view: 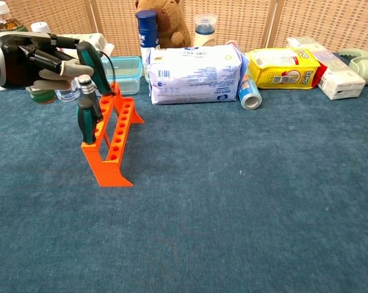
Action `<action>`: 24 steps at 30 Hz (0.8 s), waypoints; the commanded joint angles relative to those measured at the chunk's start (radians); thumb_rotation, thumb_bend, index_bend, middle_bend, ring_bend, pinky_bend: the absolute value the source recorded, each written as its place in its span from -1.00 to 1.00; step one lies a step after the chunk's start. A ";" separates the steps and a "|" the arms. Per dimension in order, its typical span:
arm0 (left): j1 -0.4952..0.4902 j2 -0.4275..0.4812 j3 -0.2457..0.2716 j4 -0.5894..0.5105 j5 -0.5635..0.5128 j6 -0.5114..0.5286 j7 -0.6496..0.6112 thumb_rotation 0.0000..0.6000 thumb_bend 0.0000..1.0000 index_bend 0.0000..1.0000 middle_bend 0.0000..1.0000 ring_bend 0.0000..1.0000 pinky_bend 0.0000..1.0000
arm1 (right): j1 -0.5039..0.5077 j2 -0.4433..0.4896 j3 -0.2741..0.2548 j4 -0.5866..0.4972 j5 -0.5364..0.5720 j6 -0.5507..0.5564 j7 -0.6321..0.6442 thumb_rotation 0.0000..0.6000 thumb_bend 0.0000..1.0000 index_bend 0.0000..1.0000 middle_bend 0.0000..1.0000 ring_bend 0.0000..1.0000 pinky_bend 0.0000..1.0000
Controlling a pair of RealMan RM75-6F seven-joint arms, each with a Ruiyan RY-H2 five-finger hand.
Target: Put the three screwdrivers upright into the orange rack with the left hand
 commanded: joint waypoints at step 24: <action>0.041 0.103 0.003 -0.083 0.045 0.076 -0.016 1.00 -0.54 -0.63 0.81 0.95 0.90 | -0.002 0.001 -0.002 -0.003 -0.007 0.006 -0.002 1.00 -0.91 -0.87 -0.65 -0.83 -0.95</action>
